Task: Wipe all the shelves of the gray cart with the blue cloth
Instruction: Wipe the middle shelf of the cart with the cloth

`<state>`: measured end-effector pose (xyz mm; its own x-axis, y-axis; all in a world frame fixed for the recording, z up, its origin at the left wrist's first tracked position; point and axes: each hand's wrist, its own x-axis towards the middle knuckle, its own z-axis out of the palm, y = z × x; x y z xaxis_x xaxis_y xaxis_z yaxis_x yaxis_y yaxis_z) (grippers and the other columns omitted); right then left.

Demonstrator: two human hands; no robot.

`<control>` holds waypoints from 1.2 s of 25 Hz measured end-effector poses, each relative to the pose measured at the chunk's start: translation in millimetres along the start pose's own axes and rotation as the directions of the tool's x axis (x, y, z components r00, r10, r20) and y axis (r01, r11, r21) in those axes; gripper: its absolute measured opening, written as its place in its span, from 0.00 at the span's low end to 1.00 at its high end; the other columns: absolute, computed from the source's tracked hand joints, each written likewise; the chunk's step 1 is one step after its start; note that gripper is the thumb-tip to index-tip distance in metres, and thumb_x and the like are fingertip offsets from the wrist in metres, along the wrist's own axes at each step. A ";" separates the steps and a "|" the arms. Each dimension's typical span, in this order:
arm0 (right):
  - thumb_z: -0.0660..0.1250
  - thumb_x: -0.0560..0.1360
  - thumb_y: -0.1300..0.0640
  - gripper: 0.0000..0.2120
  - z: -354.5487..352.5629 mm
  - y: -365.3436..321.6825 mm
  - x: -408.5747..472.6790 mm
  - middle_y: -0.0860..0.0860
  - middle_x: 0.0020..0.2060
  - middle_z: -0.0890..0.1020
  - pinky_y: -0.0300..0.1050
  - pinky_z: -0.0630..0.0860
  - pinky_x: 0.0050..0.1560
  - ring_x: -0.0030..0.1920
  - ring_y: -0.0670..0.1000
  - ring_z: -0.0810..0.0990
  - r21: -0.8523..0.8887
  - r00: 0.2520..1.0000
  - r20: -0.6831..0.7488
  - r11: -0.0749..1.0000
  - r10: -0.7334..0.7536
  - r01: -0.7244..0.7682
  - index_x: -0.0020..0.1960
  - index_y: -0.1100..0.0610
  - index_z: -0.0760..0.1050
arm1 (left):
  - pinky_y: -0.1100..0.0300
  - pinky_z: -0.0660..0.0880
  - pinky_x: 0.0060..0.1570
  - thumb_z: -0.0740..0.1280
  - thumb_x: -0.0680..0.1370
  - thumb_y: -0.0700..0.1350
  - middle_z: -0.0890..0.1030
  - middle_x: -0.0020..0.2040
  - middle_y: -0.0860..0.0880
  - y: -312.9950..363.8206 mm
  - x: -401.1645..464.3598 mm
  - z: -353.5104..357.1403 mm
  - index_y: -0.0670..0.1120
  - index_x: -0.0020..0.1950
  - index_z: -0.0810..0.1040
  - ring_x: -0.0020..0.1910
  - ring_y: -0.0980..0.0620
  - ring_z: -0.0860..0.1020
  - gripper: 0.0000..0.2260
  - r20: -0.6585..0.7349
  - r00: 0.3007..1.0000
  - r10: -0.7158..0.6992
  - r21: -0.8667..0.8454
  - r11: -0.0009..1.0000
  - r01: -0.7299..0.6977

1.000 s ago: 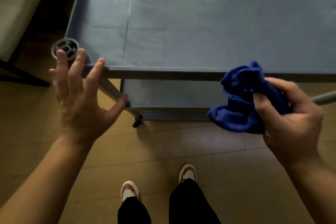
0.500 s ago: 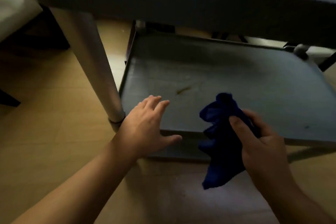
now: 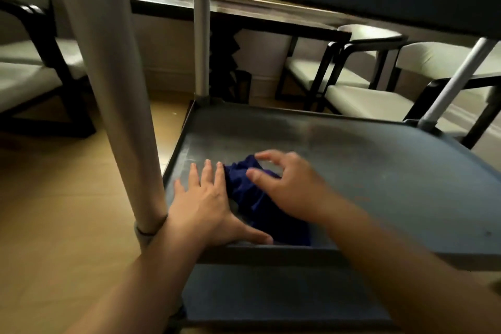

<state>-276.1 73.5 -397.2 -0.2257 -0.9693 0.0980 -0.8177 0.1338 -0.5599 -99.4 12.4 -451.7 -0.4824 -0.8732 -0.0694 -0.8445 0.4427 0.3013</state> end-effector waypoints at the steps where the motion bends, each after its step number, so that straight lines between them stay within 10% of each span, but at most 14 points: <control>1: 0.60 0.71 0.31 0.28 13.8 3.6 -0.6 0.51 0.66 0.73 0.57 0.70 0.65 0.66 0.55 0.71 -0.102 1.000 0.022 0.995 -0.003 0.005 0.69 0.36 0.68 | 0.37 0.40 0.80 0.60 0.44 0.89 0.37 0.85 0.45 1.2 3.1 1.6 0.48 0.83 0.33 0.82 0.40 0.35 0.80 0.015 1.000 -0.019 -0.010 1.000 0.019; 5: 0.52 0.76 0.33 0.29 44.2 10.9 4.6 0.49 0.78 0.60 0.63 0.51 0.75 0.77 0.56 0.55 -0.333 0.980 0.111 0.923 -0.164 0.192 0.76 0.36 0.58 | 0.33 0.34 0.78 0.58 0.45 0.90 0.38 0.85 0.43 3.1 17.4 8.2 0.46 0.81 0.30 0.82 0.39 0.34 0.80 0.050 0.997 -0.067 0.030 0.997 0.065; 10: 0.51 0.75 0.32 0.27 55.1 16.7 17.3 0.46 0.71 0.72 0.55 0.71 0.61 0.62 0.56 0.69 -0.404 0.967 0.076 0.879 -0.242 0.252 0.73 0.36 0.66 | 0.34 0.32 0.78 0.52 0.37 0.91 0.35 0.85 0.46 -0.1 21.8 17.4 0.47 0.80 0.27 0.81 0.41 0.31 0.84 0.041 0.996 -0.085 0.024 0.996 0.084; 30: 0.62 0.76 0.41 0.18 -20.9 131.9 -11.8 0.49 0.59 0.79 0.50 0.75 0.44 0.49 0.59 0.74 -0.475 0.980 -0.186 0.867 0.066 -0.148 0.66 0.39 0.76 | 0.37 0.31 0.78 0.51 0.40 0.92 0.35 0.85 0.47 -5.3 19.7 17.9 0.50 0.81 0.29 0.81 0.44 0.31 0.81 0.035 0.997 -0.074 0.048 0.996 0.072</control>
<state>-392.4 107.0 -455.0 -0.3733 -0.9031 0.2124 -0.9274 0.3578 -0.1089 -108.6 -3.4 -471.7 -0.4267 -0.8958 -0.1247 -0.8873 0.3879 0.2496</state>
